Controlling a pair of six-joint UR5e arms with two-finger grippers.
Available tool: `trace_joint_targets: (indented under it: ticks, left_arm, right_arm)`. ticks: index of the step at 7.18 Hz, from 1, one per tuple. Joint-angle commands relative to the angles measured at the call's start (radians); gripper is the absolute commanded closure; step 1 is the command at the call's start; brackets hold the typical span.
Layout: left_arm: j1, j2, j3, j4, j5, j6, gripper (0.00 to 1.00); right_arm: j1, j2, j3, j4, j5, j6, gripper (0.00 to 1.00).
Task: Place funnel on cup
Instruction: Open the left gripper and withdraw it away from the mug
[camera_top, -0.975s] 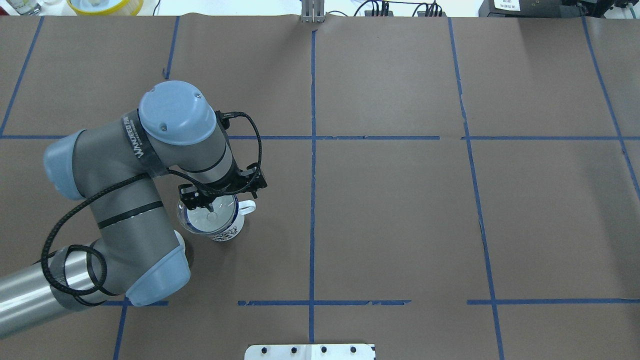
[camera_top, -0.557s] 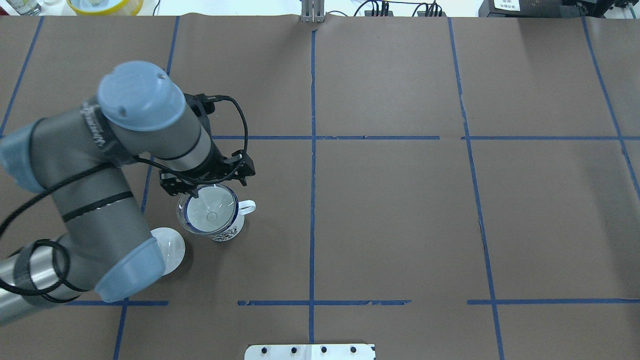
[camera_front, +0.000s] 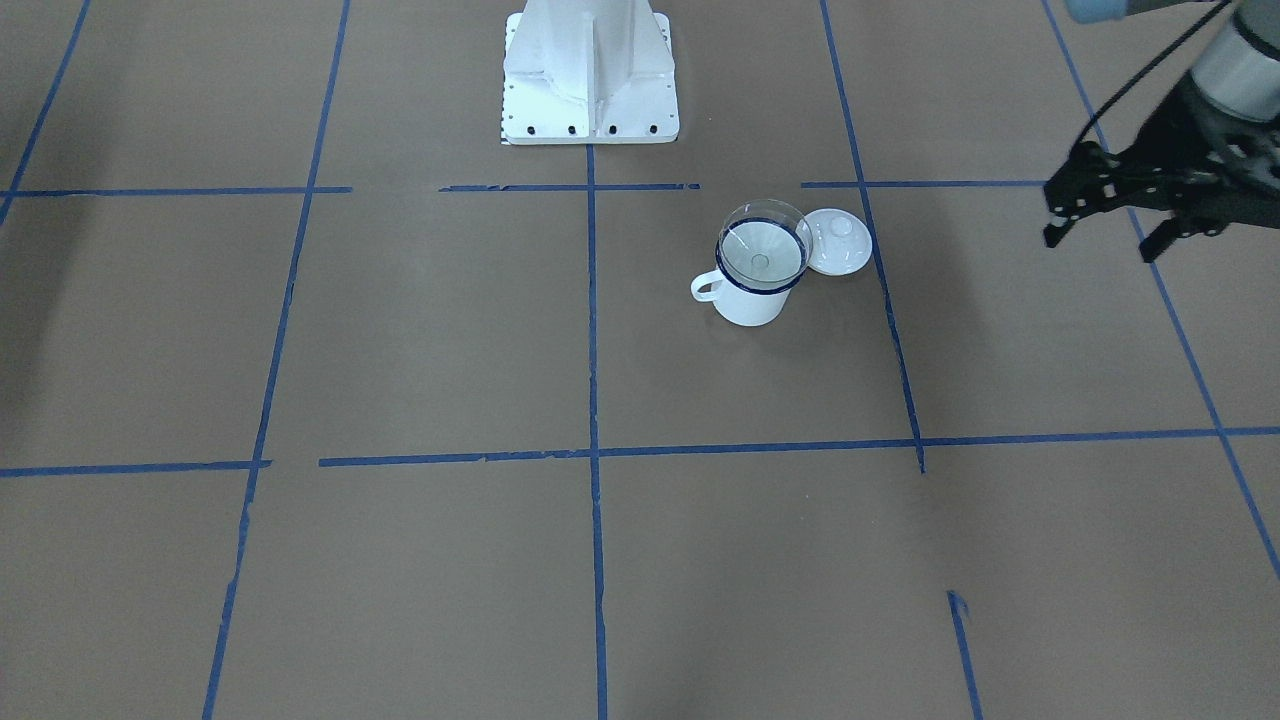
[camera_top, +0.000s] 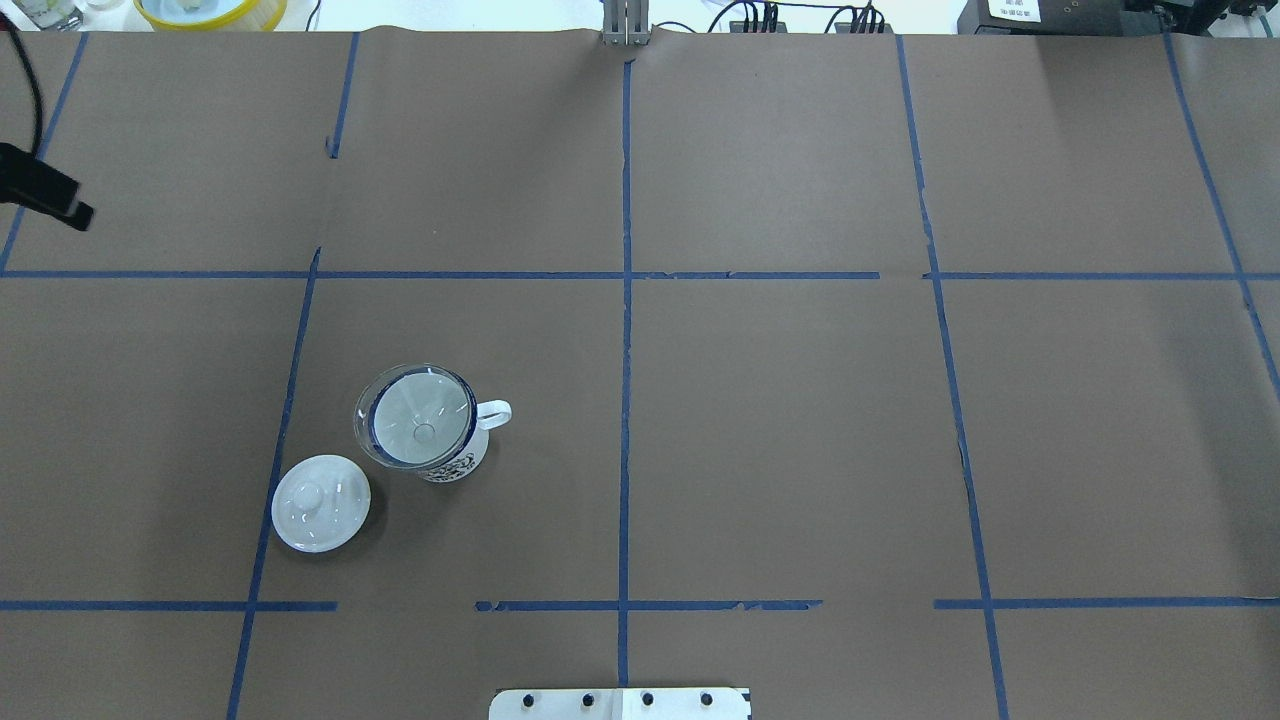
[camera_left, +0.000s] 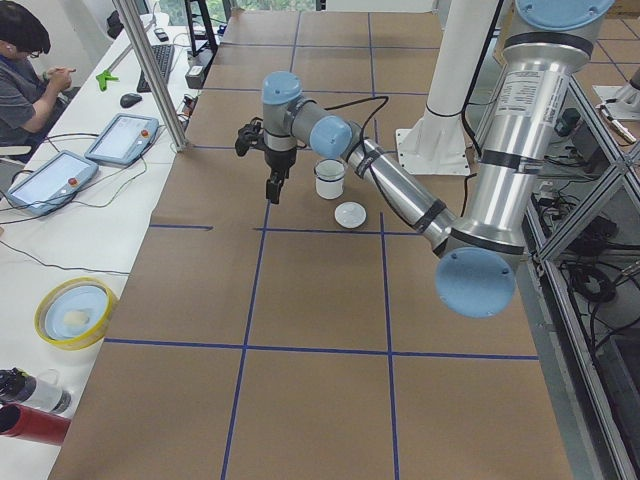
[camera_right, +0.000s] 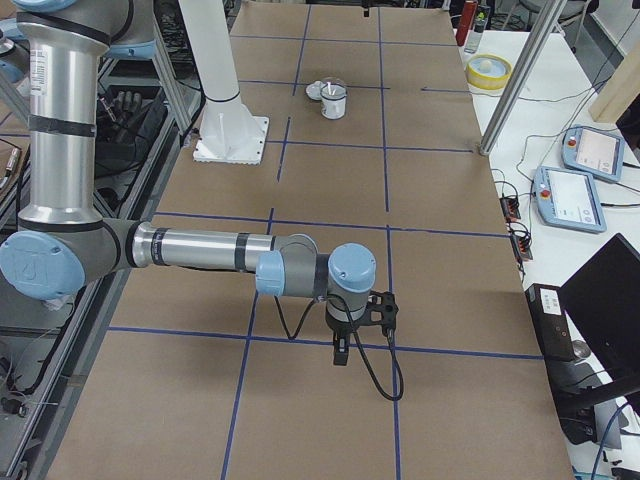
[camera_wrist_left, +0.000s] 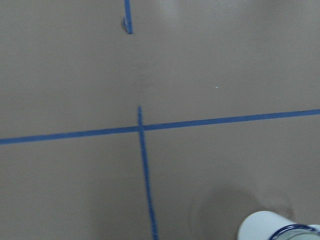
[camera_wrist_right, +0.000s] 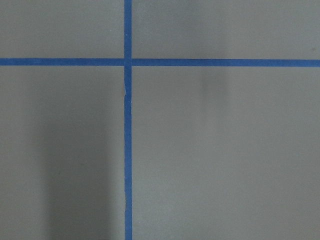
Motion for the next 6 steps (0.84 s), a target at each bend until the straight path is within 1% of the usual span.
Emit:
trace_joint_targets:
  ticks: [1,2,3,4,5,6]
  left_arm:
    - [-0.247,0.101,0.178,0.000,-0.036,0.432,0.00]
    - [-0.262,0.136,0.243,0.003,-0.036,0.504,0.00]
    - [-0.264,0.162,0.306,-0.002,-0.038,0.506,0.00]
    - [-0.280,0.165,0.349,-0.005,-0.038,0.503,0.00]
    - [-0.306,0.176,0.356,-0.010,-0.065,0.500,0.00]
    - [-0.329,0.250,0.342,-0.037,-0.132,0.502,0.00]
  right_arm:
    - [0.000,0.000,0.001,0.000,0.000,0.000,0.00]
    - [0.000,0.000,0.001,0.000,0.000,0.000,0.00]
    - [0.000,0.000,0.000,0.000,0.000,0.000,0.00]
    - [0.000,0.000,0.001,0.000,0.000,0.000,0.00]
    - [0.000,0.000,0.001,0.000,0.000,0.000,0.00]
    - [0.000,0.000,0.000,0.000,0.000,0.000,0.00]
